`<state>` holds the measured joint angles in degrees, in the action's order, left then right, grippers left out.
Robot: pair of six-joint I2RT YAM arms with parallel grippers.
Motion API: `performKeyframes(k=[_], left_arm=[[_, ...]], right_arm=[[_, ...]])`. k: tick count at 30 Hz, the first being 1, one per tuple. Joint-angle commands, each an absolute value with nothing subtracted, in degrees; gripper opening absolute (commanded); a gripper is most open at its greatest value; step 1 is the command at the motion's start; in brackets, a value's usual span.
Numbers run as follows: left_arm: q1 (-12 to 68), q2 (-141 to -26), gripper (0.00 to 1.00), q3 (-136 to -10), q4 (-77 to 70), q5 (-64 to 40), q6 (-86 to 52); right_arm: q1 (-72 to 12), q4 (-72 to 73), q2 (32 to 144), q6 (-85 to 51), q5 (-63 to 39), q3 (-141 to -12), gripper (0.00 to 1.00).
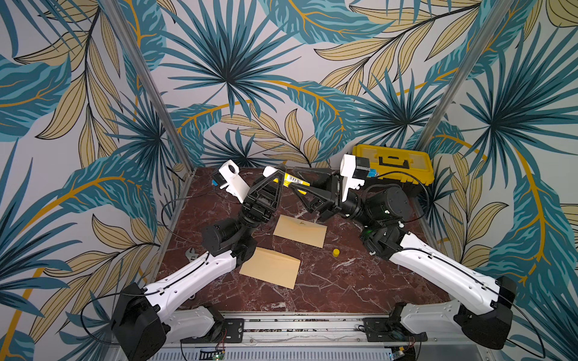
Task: Seal the envelope with a glue stick
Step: Unscrew the glue stick.
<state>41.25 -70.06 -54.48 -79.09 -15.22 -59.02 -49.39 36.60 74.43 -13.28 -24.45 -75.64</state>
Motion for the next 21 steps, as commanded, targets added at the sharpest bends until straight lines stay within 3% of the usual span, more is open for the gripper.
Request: performKeyframes(k=[1,13,21], left_arm=[[41.3,-70.0,0.0,-56.0,-80.7,-15.9,-59.4],[41.3,-69.7,0.0,-56.7,-80.0,-16.8,-58.6],[41.2,-69.6,0.0,-57.0,-79.4,-17.0,-58.5]], right_arm=[[-49.6,32.7,75.4,-14.4,-24.9,-78.4,0.4],[-49.6,27.2,74.0,-16.1,-24.3,-79.1,0.4],[-49.6,25.9,74.2,-16.8,-24.6,-80.4,0.21]])
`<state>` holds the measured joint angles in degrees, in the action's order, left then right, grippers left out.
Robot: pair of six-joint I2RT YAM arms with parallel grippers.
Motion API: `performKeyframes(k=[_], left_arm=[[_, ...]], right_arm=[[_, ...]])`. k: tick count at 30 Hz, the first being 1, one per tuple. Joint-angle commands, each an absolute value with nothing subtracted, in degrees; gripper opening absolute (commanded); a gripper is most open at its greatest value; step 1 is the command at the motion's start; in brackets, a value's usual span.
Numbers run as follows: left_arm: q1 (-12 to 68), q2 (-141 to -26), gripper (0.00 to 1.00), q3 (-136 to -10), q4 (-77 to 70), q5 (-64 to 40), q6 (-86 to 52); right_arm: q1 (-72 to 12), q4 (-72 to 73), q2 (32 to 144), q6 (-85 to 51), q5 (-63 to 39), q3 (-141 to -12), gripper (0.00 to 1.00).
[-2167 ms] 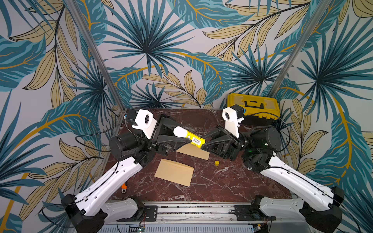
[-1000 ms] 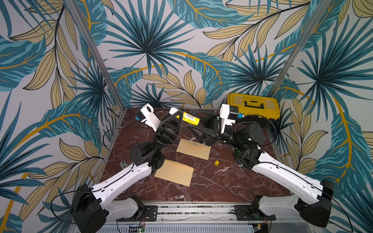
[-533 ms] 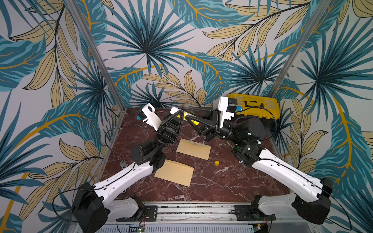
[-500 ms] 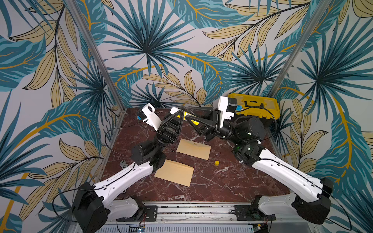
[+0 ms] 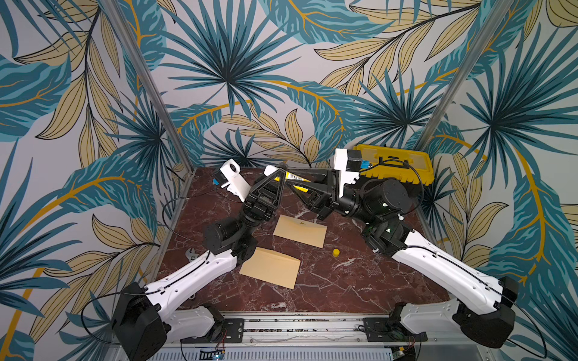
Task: Seal the envelope with a glue stick
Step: Unscrew the glue stick.
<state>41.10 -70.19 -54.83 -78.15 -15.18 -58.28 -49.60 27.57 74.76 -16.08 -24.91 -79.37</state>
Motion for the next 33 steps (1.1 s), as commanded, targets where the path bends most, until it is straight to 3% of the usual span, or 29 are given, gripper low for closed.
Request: performKeyframes(k=[1,4,8,11,18,22,28,33], left_arm=[[41.3,-69.6,0.0,-56.9,-79.3,-17.1,-58.4],[41.3,-69.5,0.02,-56.9,-78.5,-17.2,-58.1],[41.3,-68.3,0.43,-56.1,-75.7,-16.5,-56.8],[40.4,-65.0,0.53,-54.2,-69.2,-17.3,-53.1],[33.2,-50.7,0.62,-47.0,-40.8,-18.4,-42.3],[32.1,-45.6,0.64,-53.4,-10.1,-21.7,-23.6],[32.0,-51.4,0.63,-65.6,32.2,-25.6,5.8],[32.1,-60.8,0.6,-70.6,48.9,-23.1,17.1]], right_arm=[[-49.6,25.8,74.2,-16.8,-24.7,-80.4,0.19],[-49.5,25.8,74.1,-17.0,-24.9,-80.8,0.11],[-49.6,25.8,73.4,-16.9,-24.1,-80.6,0.03],[-49.6,25.7,71.7,-16.0,-22.3,-79.7,0.01],[-49.6,19.3,65.4,-9.0,-14.3,-76.8,0.0],[-49.6,13.0,61.6,-4.0,-7.9,-75.7,0.0],[-49.5,7.7,57.3,-0.2,-1.9,-73.7,0.0],[-49.5,6.7,55.1,0.6,-0.1,-72.2,0.0]])
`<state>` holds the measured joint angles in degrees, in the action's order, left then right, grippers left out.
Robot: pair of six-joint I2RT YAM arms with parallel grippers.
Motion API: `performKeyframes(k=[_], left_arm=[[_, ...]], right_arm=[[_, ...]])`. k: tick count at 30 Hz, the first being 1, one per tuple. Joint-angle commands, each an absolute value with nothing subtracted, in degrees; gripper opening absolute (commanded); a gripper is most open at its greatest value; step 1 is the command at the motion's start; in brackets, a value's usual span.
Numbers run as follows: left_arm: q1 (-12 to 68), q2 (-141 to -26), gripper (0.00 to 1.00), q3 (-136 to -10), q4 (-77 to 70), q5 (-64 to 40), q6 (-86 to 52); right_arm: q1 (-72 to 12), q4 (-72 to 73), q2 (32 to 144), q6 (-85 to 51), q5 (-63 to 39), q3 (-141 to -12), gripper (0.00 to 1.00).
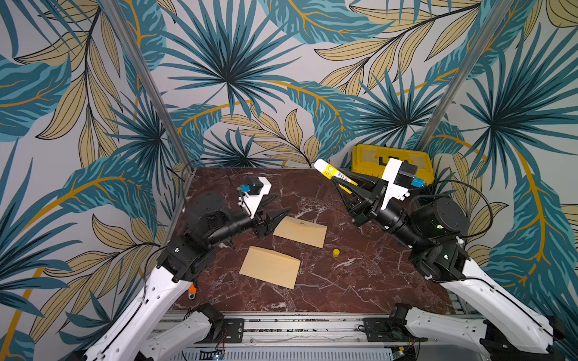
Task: Seal the envelope with a glue stick
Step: Unscrew the glue stick, then adjust the envelope at the center of the board.
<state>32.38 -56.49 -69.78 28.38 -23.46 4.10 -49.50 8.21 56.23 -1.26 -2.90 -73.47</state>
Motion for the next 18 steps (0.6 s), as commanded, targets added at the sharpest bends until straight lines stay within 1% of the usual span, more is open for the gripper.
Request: performKeyframes(k=[1,5,8,12,14,18], left_arm=[[32.2,-62.1,0.6,-70.7,50.3,-22.3,18.6],[32.1,-68.5,0.6,-70.9,56.4,-17.5,24.6],[32.2,-73.9,0.6,-71.2,61.5,-16.1,31.1],[32.3,-77.6,0.6,-67.8,58.3,-15.0,38.5],[32.4,-80.5,0.6,-66.6,55.2,-13.3,39.9],[32.2,-90.2,0.6,-67.7,57.0,-11.1,41.5]], right_arm=[[-49.6,6.5,54.7,0.7,0.0,-72.0,0.0],[-49.6,5.5,53.7,1.2,0.3,-71.9,0.0],[-49.5,4.9,53.1,1.8,0.7,-71.7,0.0],[-49.5,4.9,52.9,2.0,0.8,-71.3,0.0],[-49.5,5.2,52.8,2.0,0.7,-70.9,0.0],[-49.5,5.2,52.6,2.0,1.7,-70.4,0.0]])
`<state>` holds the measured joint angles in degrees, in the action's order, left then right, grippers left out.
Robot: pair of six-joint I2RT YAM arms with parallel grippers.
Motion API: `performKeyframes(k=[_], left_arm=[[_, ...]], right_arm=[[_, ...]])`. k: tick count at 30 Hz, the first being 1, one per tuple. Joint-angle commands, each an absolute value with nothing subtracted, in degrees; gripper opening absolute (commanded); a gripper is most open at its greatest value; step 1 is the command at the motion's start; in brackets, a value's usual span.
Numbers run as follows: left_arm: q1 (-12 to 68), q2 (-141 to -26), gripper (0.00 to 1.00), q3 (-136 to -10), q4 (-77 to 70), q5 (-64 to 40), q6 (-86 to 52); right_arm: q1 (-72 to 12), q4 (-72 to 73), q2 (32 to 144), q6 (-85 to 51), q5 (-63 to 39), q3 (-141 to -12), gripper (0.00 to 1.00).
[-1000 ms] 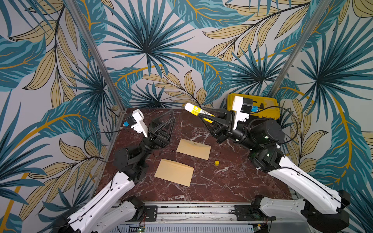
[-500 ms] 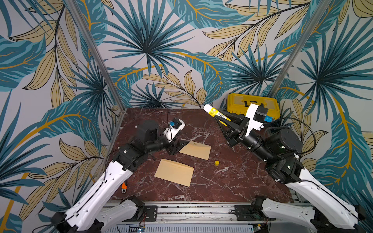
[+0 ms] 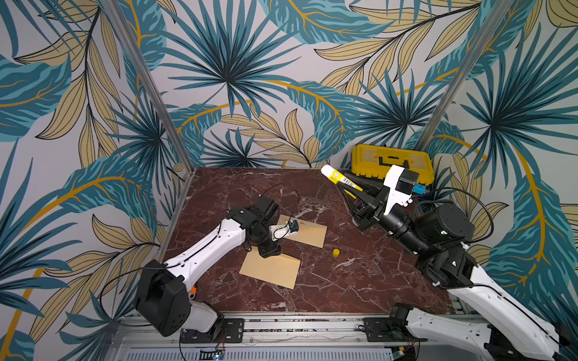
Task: Seal the envelope with a glue stick
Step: Adjust the envelope at the center of the board.
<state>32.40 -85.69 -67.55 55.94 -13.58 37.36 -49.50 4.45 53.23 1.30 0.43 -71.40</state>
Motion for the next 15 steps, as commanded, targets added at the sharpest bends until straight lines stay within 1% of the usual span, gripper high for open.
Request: performKeyframes(k=[1,4,8,13,15], left_arm=[[32.3,-92.0,0.6,-67.4,56.2,-10.5,41.4],[32.2,-95.3,0.58,-66.4,53.2,-9.6,40.9],[32.2,-97.7,0.47,-66.6,51.6,-7.3,40.0],[32.2,-99.9,0.25,-67.9,52.9,-7.7,38.8],[32.2,-100.2,0.18,-68.3,53.6,-8.0,37.4]], right_arm=[[-49.5,5.1,52.4,2.1,1.7,-70.4,0.0],[-49.5,5.1,52.0,1.9,1.7,-70.2,0.0],[-49.5,4.9,51.9,1.6,1.4,-70.1,0.0],[-49.5,5.1,51.6,1.2,1.2,-69.8,0.0],[-49.5,5.1,51.5,1.1,1.1,-69.7,0.0]])
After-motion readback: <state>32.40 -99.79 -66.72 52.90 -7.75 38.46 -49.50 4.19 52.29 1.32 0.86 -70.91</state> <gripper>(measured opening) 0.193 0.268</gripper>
